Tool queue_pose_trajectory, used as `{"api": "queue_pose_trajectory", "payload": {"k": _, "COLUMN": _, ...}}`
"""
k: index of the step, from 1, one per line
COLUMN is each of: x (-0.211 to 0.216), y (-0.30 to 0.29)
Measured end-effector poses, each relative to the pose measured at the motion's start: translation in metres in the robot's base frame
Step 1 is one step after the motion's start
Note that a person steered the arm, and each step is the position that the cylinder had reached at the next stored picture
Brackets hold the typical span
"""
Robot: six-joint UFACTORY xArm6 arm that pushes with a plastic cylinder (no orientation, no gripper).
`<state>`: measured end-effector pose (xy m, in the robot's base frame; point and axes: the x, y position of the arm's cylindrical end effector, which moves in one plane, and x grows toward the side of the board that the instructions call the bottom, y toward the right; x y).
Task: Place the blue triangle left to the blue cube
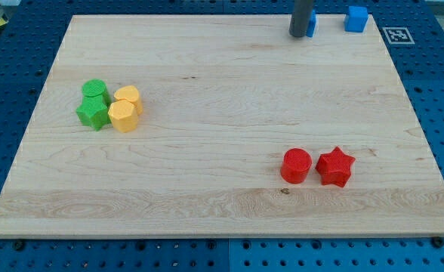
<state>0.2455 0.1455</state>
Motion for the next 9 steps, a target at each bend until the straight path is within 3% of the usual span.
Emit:
{"api": "queue_pose_trajectory", "payload": {"k": 5, "x": -0.018, "y": -0.008}}
{"api": "queue_pose_trajectory", "payload": {"k": 9, "x": -0.022, "y": 0.038}}
